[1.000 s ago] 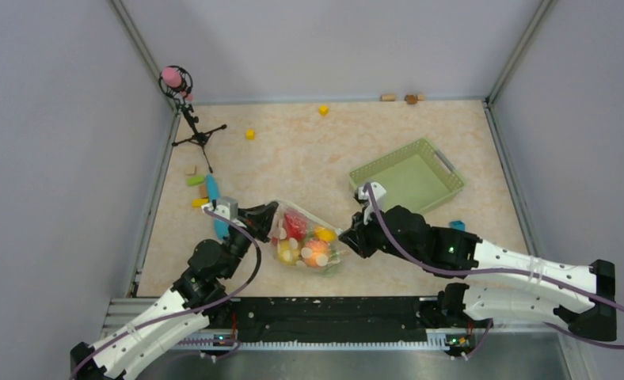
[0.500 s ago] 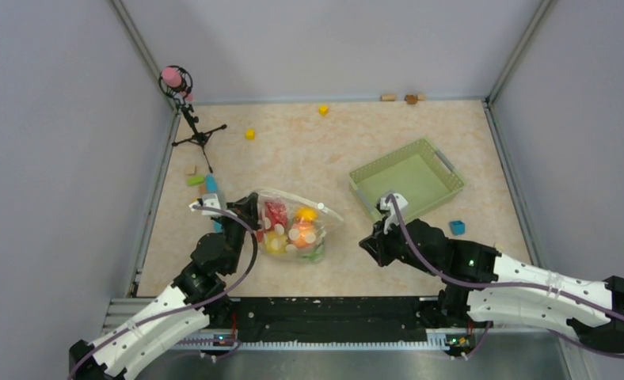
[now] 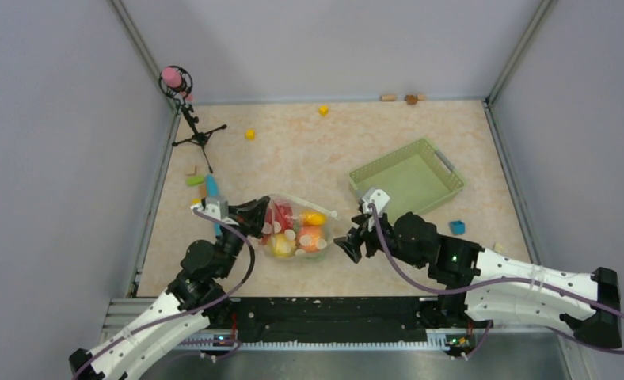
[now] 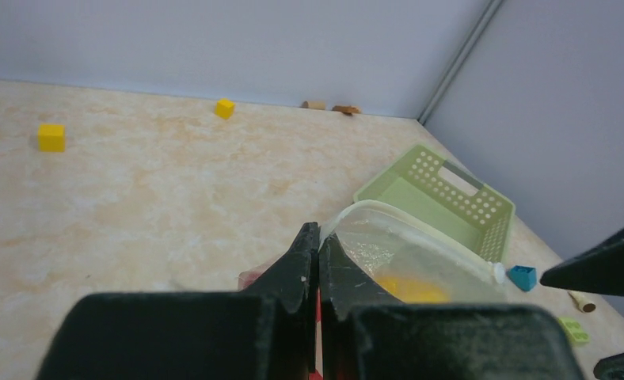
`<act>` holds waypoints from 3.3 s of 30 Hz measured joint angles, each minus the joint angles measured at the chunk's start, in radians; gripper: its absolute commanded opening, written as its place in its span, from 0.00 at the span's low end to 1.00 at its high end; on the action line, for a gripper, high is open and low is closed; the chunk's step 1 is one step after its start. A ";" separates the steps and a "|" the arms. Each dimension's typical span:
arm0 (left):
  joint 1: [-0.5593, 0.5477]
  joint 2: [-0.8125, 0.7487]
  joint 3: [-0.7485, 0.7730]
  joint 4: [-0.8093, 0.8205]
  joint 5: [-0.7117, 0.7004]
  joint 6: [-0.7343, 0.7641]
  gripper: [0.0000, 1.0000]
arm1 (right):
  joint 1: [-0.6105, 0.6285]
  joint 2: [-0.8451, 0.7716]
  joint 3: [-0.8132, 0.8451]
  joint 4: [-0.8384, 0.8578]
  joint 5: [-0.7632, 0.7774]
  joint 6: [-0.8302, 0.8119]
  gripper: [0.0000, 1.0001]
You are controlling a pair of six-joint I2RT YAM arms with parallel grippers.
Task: Place the food in the zip-top bag and seal the zipper
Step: Zip the zipper food storage bag at the center of the board.
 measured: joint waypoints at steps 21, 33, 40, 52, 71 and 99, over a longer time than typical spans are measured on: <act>0.000 -0.094 -0.016 -0.001 0.289 0.074 0.00 | -0.174 0.273 0.215 -0.033 -0.347 -0.138 0.53; 0.000 -0.118 -0.031 -0.003 0.252 0.076 0.00 | -0.174 0.283 0.194 -0.068 -0.472 -0.080 0.38; 0.000 -0.109 -0.034 0.000 0.224 0.072 0.00 | -0.174 0.214 0.154 -0.059 -0.493 -0.064 0.38; 0.000 -0.107 -0.034 0.000 0.206 0.063 0.00 | -0.174 0.208 0.147 -0.069 -0.443 -0.051 0.38; 0.000 -0.134 -0.034 -0.018 0.199 0.056 0.00 | -0.174 0.278 0.148 -0.076 -0.406 -0.043 0.28; -0.012 0.051 0.016 -0.058 -0.178 -0.080 0.00 | -0.174 0.262 0.140 -0.005 -0.417 0.032 0.00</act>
